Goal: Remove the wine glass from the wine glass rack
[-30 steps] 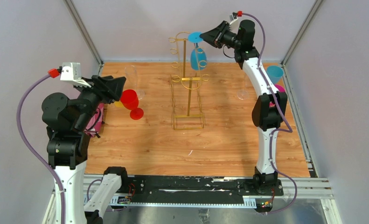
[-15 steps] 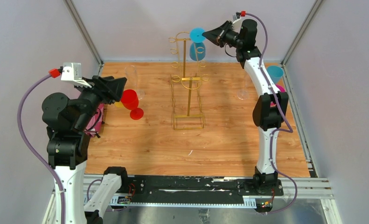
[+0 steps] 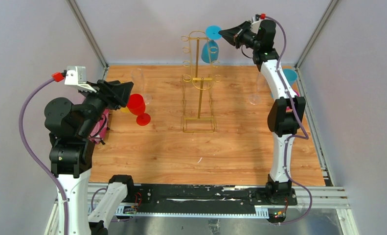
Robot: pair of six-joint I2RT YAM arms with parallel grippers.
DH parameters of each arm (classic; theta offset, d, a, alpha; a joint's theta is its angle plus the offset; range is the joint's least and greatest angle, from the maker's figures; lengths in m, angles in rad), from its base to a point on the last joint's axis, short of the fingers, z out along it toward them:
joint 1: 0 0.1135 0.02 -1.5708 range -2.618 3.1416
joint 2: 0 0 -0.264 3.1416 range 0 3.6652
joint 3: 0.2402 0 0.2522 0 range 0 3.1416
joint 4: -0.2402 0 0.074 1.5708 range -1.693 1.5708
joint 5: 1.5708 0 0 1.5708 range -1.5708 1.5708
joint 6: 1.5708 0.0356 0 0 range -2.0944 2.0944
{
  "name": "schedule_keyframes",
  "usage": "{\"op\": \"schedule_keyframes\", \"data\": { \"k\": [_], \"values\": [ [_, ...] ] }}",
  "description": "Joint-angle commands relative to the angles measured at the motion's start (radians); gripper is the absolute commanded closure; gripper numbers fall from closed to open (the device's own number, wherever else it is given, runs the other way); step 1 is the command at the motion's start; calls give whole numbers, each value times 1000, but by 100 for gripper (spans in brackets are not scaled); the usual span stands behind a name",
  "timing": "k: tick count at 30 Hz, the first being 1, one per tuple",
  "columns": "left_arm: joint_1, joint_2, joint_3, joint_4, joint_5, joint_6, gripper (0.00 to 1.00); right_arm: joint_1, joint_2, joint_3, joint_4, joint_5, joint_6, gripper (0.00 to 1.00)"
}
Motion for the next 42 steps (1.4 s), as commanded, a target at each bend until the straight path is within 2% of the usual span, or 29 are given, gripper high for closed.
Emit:
{"op": "schedule_keyframes", "data": {
  "k": [1,5,15,23,31,42],
  "values": [
    [-5,-8,-15,4,20,-7,38,-56,-62,24,-29,40,34,100],
    [-5,-8,-33,20,26,-18,38,-73,-82,20,-96,20,11,100],
    [-5,2,-65,49,42,-36,38,-78,-103,-70,-66,-67,59,100],
    [-5,12,-71,64,55,-46,38,-82,-149,-172,-35,-69,56,100],
    [-5,13,-76,67,61,-45,38,-92,-85,-43,-60,-57,86,100],
    [-5,17,-82,66,60,-42,38,-126,-75,-60,-67,-45,87,100]
  ]
}}
